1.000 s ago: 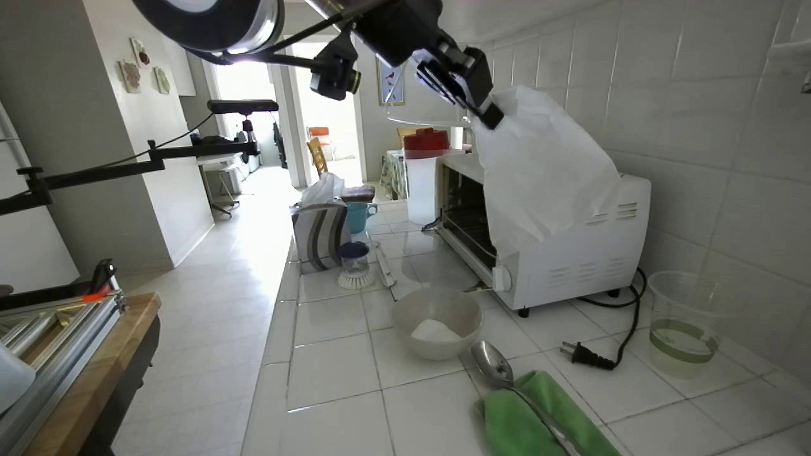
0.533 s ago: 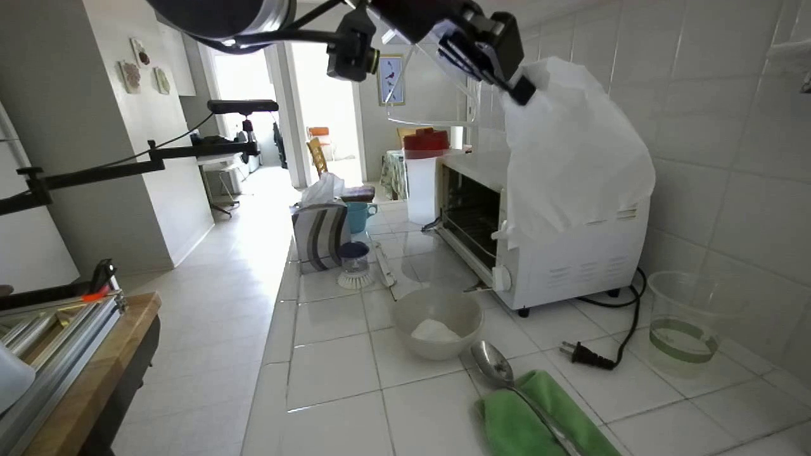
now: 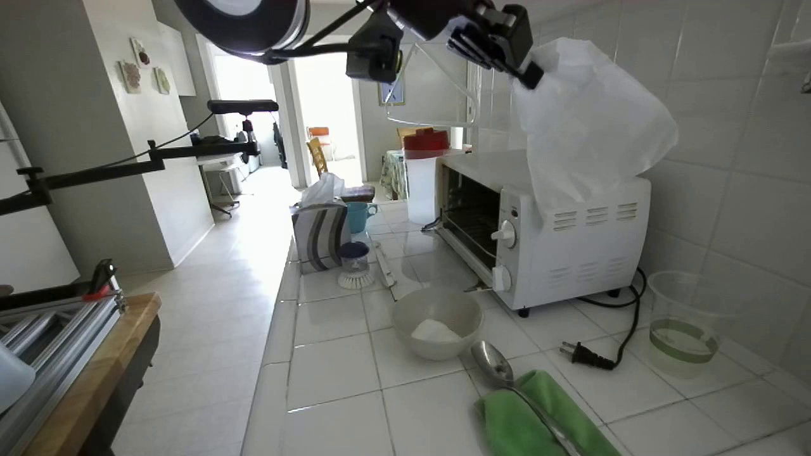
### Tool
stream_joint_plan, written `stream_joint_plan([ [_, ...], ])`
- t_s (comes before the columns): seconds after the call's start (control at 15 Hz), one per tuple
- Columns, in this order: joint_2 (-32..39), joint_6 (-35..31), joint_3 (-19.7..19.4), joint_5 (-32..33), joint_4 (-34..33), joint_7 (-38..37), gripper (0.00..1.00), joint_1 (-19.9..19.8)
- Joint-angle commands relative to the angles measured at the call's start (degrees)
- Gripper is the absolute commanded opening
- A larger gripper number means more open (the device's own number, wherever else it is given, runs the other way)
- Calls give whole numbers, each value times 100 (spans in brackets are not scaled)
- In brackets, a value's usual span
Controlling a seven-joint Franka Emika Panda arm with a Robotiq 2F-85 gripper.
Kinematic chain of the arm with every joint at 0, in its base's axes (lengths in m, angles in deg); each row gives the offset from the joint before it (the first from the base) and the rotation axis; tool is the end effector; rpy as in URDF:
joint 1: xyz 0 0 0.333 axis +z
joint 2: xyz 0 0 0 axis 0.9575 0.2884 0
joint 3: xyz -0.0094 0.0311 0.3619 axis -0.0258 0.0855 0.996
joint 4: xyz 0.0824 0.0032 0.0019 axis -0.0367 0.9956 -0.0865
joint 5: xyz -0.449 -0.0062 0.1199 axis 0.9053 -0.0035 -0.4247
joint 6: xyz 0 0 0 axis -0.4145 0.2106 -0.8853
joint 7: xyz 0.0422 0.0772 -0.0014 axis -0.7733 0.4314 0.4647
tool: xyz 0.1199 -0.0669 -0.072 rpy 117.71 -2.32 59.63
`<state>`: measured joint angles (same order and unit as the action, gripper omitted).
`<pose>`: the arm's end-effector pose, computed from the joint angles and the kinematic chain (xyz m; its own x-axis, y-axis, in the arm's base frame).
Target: Use the paper towel to clean the top of the grill
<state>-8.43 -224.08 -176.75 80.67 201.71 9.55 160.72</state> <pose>0.6115 -0.1464 0.3808 0.5152 -0.0867 0.8527 -0.0810 -0.9953 -0.0523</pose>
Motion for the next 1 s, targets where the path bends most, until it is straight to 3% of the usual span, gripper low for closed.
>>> stream_joint_plan([
  [0.0, -649, -342, -655, 156, -129, 429, 0, 764],
  [0.53, -1684, -473, -1619, 573, -625, 505, 0, 1912],
  [0.87, -2182, -196, -1769, 1047, -899, 426, 0, 2125],
  [0.93, -2322, -42, -1590, 798, -909, 794, 0, 2019],
])
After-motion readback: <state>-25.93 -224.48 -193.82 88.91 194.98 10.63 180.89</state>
